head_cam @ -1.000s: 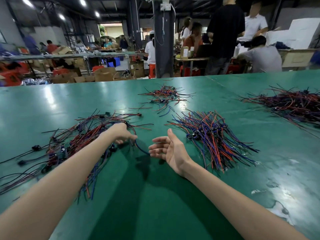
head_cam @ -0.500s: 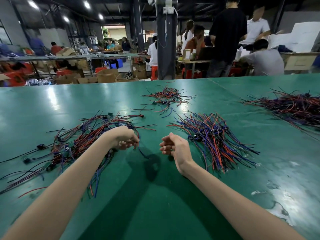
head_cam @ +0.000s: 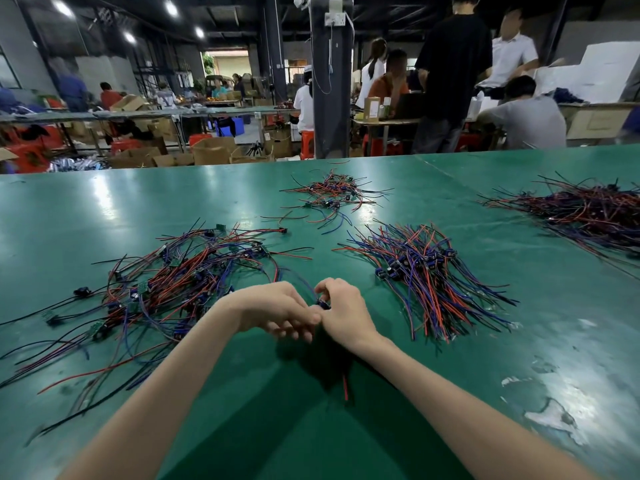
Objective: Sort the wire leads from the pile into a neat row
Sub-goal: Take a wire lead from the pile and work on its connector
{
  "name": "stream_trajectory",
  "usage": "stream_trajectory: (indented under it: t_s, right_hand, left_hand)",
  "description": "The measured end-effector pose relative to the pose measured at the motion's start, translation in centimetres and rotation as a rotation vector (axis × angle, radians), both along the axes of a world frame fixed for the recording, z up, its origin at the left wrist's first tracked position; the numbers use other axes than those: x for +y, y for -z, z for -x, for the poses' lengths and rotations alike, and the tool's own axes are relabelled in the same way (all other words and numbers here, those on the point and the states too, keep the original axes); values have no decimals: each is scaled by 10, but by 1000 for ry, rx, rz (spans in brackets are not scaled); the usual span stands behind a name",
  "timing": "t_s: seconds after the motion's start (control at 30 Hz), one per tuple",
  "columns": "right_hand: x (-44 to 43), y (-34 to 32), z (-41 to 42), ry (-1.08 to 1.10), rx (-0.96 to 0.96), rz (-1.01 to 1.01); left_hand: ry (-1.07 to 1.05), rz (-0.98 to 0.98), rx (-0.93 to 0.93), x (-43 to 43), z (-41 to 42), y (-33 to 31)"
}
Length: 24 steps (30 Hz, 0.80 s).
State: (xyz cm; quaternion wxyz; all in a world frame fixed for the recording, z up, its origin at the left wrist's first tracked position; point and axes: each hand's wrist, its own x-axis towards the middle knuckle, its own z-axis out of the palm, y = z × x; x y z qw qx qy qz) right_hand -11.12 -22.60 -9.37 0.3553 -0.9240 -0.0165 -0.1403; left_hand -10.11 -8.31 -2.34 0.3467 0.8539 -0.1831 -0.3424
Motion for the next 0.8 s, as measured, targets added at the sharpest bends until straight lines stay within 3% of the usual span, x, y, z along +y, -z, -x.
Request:
stream_trajectory:
  t_s: [0.1,0.23,0.3,0.5,0.6,0.8]
  right_hand:
    - [-6,-3,-3,4,18,-124]
    - [-12,-11,-3,-75,120,-646]
    - [-10,-12,-2,-132,138,-798]
    - [-3,-17,3,-151,163,-893]
    - [-1,-21,5,-152,251,-982]
    - [-1,-27,11,-180,346,-960]
  left_hand:
    - [-255,58,-136,-3,-9,6]
    - [-441,245,-169,-9,-11,18]
    - [-469,377,-141,-12,-10,24]
    - [-633,723,-96,-10,-11,37]
    - [-692,786,-98,-8,-13,39]
    - [-692,830,-147,-9,-10,44]
